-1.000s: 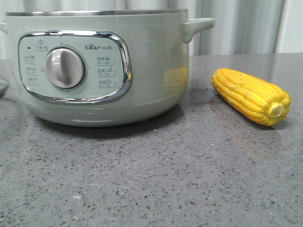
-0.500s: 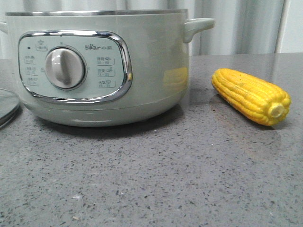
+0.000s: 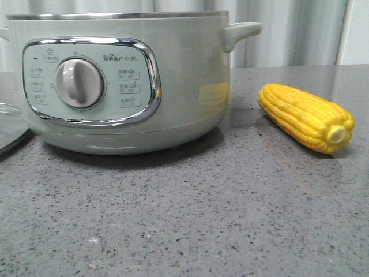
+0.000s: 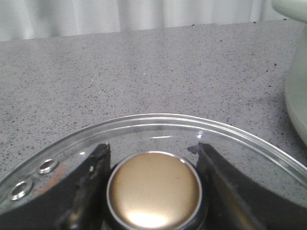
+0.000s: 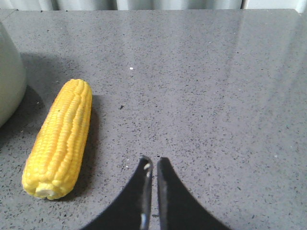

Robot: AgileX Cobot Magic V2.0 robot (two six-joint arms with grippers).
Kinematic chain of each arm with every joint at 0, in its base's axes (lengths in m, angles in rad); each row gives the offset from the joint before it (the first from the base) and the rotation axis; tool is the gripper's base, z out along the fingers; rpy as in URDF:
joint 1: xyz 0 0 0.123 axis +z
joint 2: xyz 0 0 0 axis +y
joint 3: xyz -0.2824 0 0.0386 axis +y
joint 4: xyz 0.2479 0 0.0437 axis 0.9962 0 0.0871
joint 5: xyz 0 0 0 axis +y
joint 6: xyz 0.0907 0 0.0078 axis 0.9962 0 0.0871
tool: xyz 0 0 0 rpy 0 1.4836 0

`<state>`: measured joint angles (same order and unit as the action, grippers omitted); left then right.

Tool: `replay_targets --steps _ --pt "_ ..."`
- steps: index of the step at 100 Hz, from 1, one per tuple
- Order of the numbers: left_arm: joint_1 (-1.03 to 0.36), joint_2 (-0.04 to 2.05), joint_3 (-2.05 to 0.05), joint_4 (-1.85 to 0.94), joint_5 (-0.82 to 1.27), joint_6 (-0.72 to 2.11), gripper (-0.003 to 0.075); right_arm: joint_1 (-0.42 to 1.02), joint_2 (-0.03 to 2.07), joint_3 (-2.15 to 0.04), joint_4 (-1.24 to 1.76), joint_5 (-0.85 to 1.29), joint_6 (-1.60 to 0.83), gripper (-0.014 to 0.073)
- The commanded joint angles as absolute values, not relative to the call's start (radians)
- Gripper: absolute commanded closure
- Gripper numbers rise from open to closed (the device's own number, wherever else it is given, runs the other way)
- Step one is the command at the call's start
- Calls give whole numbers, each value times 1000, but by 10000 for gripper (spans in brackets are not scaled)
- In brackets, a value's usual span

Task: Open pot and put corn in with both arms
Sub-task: 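Lower the glass lid onto the table beside the pot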

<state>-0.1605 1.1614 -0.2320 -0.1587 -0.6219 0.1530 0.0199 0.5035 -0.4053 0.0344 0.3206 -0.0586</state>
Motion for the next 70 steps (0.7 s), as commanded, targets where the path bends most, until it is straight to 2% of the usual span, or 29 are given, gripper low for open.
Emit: replay_targets --steps 1,12,19,59,70 --pt "-163 1154 -259 -115 -686 178 615 20 516 -431 38 237 -64 650" --pt "-163 1154 -259 -115 -686 178 448 20 516 -431 38 237 -64 650" --pt "-163 1154 -259 -115 -686 178 390 20 516 -431 38 237 -64 650" --pt "-163 1018 -261 -115 -693 178 314 20 516 -443 39 238 -64 646" --pt "-163 932 -261 -115 -691 178 314 36 534 -472 43 281 -64 573"
